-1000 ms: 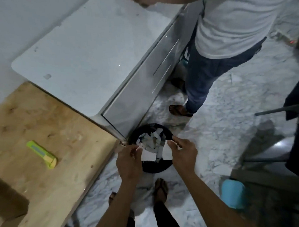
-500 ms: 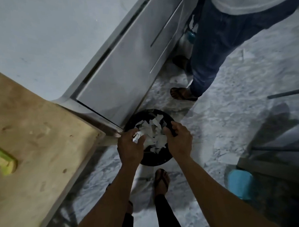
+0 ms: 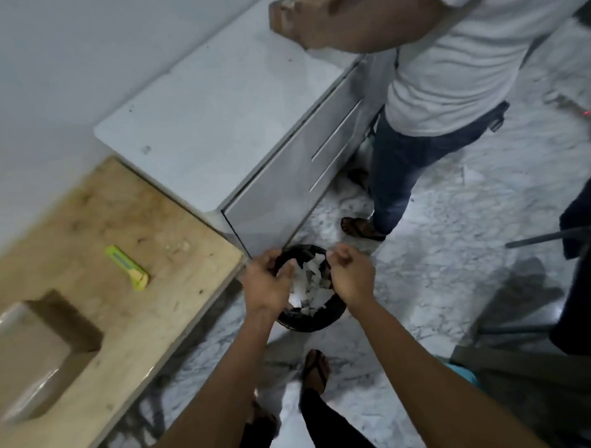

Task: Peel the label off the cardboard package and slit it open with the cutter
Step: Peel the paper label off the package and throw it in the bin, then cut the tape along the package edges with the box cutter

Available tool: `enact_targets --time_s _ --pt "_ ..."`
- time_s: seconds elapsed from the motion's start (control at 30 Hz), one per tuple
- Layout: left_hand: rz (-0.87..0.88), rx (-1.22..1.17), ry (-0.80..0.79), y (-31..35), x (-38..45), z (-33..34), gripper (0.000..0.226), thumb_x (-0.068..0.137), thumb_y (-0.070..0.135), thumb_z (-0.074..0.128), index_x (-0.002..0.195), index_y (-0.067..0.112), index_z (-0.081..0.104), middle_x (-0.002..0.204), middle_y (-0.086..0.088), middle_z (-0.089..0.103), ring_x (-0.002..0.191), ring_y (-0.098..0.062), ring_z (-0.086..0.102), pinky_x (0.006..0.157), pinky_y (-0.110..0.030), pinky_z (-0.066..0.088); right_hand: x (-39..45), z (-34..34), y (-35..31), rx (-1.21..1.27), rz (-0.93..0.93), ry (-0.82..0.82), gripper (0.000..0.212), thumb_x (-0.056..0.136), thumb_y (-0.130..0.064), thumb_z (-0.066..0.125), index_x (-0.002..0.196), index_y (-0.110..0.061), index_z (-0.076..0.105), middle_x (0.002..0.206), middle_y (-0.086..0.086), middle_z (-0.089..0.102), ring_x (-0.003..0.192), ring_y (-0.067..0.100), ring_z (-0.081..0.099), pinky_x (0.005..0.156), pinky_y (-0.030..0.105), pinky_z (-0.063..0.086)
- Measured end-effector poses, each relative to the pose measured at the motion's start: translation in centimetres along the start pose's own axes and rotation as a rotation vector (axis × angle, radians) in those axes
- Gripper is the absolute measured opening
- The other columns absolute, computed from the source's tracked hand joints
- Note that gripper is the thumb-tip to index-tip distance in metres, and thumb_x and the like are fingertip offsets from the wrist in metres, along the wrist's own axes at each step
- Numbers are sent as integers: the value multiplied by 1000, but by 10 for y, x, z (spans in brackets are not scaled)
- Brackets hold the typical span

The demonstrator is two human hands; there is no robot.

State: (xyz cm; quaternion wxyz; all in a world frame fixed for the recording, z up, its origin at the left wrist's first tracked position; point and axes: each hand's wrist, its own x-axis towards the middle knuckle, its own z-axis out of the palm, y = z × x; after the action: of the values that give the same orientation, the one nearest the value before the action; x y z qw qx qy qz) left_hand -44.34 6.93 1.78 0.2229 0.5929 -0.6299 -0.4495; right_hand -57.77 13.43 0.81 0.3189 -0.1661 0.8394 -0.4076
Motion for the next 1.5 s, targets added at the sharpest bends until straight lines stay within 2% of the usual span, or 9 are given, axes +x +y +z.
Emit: enact_targets --time_s 0.13,0.33,0.6,0.73,0.83,1.0,1.17,1.33,1.5 --pt "33 -7 98 8 -28 -45 29 88 30 74 108 9 72 94 -1 71 88 -18 65 76 -30 51 -32 -3 -32 87 -34 -65 16 92 -14 61 106 -13 68 95 -4 65 92 14 62 72 7 36" --pt "51 -22 258 -12 -68 -126 29 88 28 74 114 14 73 109 1 72 98 -13 65 80 -29 53 -85 26 -65 30 -224 -204 33 91 -21 62 124 -13 65 118 2 67 99 13 61 80 22 42" --pt "-63 -53 492 -82 -150 -218 25 87 28 76 109 17 74 103 4 73 95 -11 66 80 -32 54 -188 100 -79 -87 -448 -602 23 92 -18 65 113 -11 69 108 3 70 97 15 66 85 21 49" --pt "-160 -59 586 -127 -190 -240 25 88 26 74 111 17 73 108 1 73 97 -13 65 81 -36 57 -233 138 -74 -145 -491 -759 25 92 -20 64 117 -15 67 106 -3 68 93 6 64 72 5 44" --pt "-211 -65 641 -148 -202 -260 25 88 27 74 110 16 73 107 -2 74 96 -13 66 79 -29 52 -258 162 -78 -165 -509 -781 26 93 -21 63 118 -17 67 106 -5 67 89 2 60 69 4 41" --pt "-270 -104 709 -165 -186 -284 28 90 29 71 114 14 72 111 -4 73 99 -16 65 84 -34 53 -265 205 -100 -210 -539 -782 26 92 -20 64 118 -16 67 107 -5 67 93 6 64 81 14 45" --pt "-317 -79 768 -172 -140 -300 39 95 33 63 127 10 63 126 -12 65 113 -26 61 86 -27 41 -233 253 -125 -242 -593 -720 25 93 -10 59 117 -9 66 107 3 68 96 15 64 66 0 39" --pt "-345 89 770 -191 -82 -316 41 97 39 56 130 15 60 133 -16 54 121 -36 52 92 -39 46 -180 309 -134 -298 -610 -599 26 92 -11 59 117 -10 67 110 8 69 101 22 64 89 32 53" --pt "-436 227 751 -209 -42 -325 44 96 43 57 132 19 58 143 -17 46 130 -39 44 98 -49 44 -132 348 -126 -364 -498 -492 27 92 -12 61 119 -11 65 118 12 67 108 27 63 89 41 54"
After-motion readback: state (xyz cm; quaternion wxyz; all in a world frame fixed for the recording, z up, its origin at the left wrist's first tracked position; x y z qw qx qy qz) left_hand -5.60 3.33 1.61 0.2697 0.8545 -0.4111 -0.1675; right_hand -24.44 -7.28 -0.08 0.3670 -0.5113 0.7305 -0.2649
